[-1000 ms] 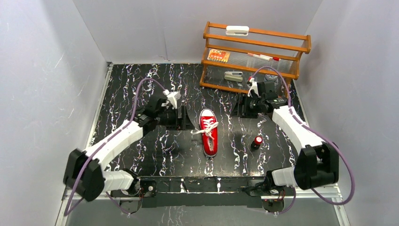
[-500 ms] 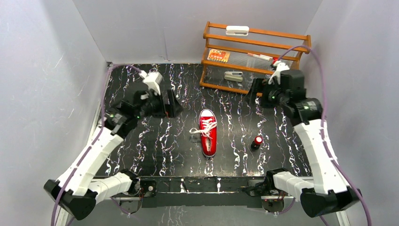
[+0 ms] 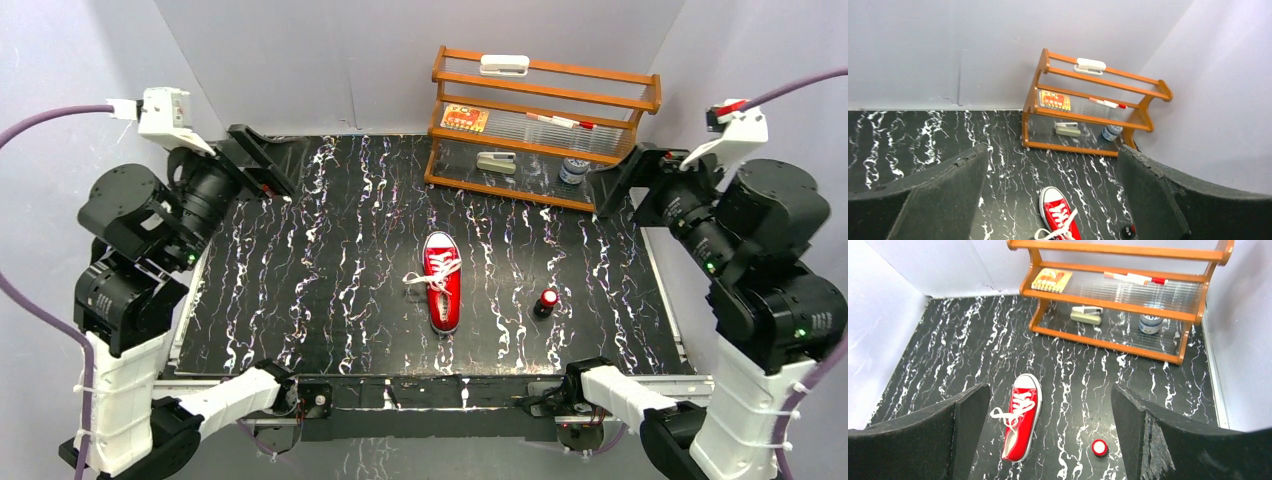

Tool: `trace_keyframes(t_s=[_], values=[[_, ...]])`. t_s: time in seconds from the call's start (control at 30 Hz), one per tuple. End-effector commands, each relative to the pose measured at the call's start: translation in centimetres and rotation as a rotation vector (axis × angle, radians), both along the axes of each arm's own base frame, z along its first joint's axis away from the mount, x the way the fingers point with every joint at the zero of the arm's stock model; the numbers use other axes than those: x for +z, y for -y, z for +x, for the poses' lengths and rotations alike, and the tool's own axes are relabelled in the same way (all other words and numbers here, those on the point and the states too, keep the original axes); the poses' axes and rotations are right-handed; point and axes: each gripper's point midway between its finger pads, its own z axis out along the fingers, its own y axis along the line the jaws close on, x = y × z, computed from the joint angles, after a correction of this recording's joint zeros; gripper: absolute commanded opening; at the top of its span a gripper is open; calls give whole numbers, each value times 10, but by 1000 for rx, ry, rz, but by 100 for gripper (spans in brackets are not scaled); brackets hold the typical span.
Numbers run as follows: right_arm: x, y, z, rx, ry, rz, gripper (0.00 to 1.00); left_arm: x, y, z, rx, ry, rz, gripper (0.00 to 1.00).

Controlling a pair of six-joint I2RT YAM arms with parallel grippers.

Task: Tie the shoes

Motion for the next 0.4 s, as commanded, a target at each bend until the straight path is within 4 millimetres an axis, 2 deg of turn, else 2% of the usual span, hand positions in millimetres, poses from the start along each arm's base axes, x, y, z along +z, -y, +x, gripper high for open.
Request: trace_keyframes(t_s=[0.0, 0.07, 0.23, 0.37], values=[[15, 4, -6, -15, 27, 10, 99, 6, -19, 6, 98, 12, 63, 98], [17, 2, -4, -9, 40, 15, 99, 5, -21, 6, 101, 14, 80, 98], [-3, -3, 7, -5, -35, 20, 98, -9, -19, 5, 89, -28, 106, 98], [-5, -7, 14, 9, -34, 18, 99, -20, -13, 8, 69, -54, 111, 98]])
